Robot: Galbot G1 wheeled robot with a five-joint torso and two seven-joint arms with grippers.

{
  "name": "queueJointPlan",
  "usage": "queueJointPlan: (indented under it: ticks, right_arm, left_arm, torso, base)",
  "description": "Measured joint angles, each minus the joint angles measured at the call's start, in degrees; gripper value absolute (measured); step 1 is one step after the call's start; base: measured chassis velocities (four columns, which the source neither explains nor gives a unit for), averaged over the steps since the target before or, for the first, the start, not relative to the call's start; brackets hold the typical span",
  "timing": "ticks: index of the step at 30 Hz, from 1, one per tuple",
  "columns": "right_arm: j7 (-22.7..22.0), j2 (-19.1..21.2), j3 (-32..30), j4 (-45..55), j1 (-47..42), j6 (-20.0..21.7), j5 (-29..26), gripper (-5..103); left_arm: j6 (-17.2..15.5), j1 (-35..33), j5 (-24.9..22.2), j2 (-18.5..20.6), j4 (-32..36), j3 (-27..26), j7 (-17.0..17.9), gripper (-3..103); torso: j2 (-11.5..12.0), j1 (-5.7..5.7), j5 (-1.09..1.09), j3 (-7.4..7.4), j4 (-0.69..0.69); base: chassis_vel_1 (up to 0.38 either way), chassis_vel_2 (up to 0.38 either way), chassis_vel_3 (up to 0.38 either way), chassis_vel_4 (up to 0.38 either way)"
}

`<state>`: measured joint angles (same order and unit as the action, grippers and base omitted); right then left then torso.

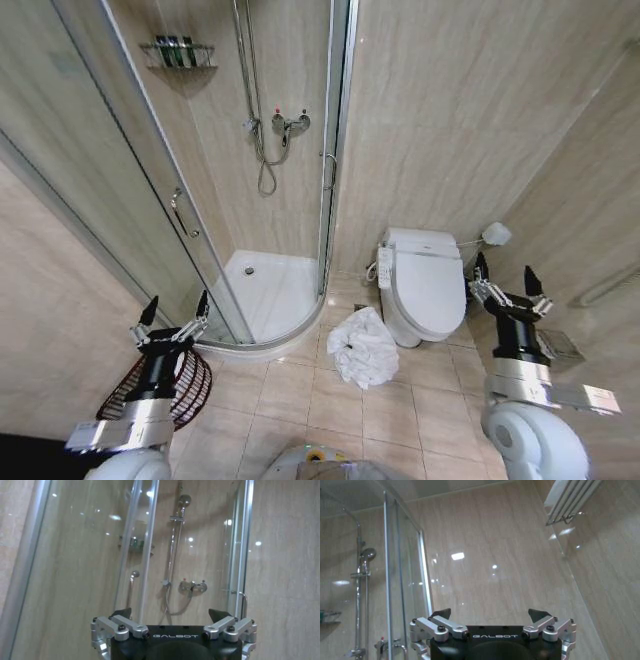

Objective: Discard the used towel into the hamper.

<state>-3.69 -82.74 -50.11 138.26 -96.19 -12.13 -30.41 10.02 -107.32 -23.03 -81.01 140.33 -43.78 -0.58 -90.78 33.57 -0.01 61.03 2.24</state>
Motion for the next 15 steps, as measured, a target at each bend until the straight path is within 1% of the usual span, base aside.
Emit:
queueJointPlan:
  ticks: [7,12,15]
  right_arm:
    - [0.00,0.00,-0.01,0.00,0.00,0.00,0.00,100]
    - [0.00,0.00,-0.01,0.00,0.00,0.00,0.00,100]
    - [0.00,0.00,-0.01,0.00,-0.01,0.00,0.00,100]
  left_arm:
    - [0.00,0.00,0.00,-0.01,0.00,0.01,-0.01,100]
    - [0.00,0.00,0.00,0.00,0.00,0.00,-0.01,100]
    - [0.00,0.00,0.00,0.00,0.00,0.00,-0.01,100]
  torso:
    - [0.00,0.00,0.02,0.00,0.01]
    - [0.00,0.00,0.00,0.00,0.02]
    - [0.00,-0.01,-0.01,0.00,-0.01]
  base:
    - [-0.072,-0.063,0.062,0.064]
    - [0.000,0.000,0.000,0.000]
    - [-0.014,-0.041,0.016,0.015]
